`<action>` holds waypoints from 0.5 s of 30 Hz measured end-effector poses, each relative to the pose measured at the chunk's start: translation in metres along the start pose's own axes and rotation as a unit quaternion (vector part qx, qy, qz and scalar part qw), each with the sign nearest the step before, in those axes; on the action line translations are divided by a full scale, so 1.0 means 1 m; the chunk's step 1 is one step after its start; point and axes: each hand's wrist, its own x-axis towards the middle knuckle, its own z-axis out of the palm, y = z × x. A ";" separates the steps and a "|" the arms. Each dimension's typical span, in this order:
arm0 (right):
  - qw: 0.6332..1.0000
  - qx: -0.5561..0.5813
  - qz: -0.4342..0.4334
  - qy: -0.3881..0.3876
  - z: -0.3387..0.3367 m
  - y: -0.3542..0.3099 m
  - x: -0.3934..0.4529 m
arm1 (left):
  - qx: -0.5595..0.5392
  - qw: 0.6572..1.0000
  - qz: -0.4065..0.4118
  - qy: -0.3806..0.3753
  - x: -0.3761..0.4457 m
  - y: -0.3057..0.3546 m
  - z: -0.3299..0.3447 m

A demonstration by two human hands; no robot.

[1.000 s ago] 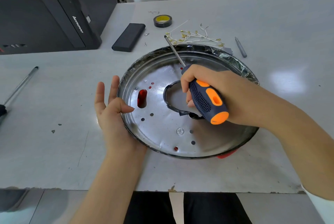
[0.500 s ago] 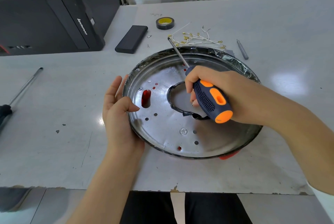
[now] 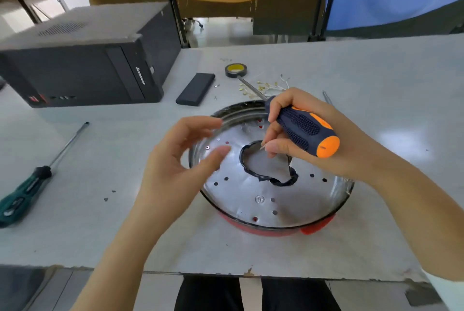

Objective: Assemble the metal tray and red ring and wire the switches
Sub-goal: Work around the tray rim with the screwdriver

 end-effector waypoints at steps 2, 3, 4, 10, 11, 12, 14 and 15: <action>1.000 0.005 -0.003 0.021 0.004 -0.015 0.001 | 0.030 0.998 0.044 -0.033 -0.001 0.017 0.006; 0.999 0.003 -0.004 0.032 0.007 -0.022 0.001 | 0.040 0.997 0.061 -0.036 -0.002 0.024 0.010; 0.999 0.007 -0.003 0.041 0.009 -0.027 0.002 | 0.043 0.996 0.074 -0.032 -0.003 0.030 0.014; 0.995 0.073 0.002 0.070 0.023 -0.042 -0.004 | -0.008 0.996 0.082 0.043 -0.012 0.041 0.021; 0.994 0.083 0.001 0.077 0.025 -0.043 -0.005 | -0.005 0.995 0.085 0.048 -0.014 0.042 0.021; 0.992 0.091 0.000 0.083 0.027 -0.043 -0.006 | 0.001 0.994 0.091 0.055 -0.015 0.042 0.021; 0.991 0.099 -0.001 0.094 0.032 -0.044 -0.008 | 0.019 0.991 0.110 0.073 -0.016 0.044 0.022; 0.990 0.093 -0.002 0.103 0.033 -0.045 -0.008 | 0.027 0.989 0.119 0.081 -0.016 0.044 0.022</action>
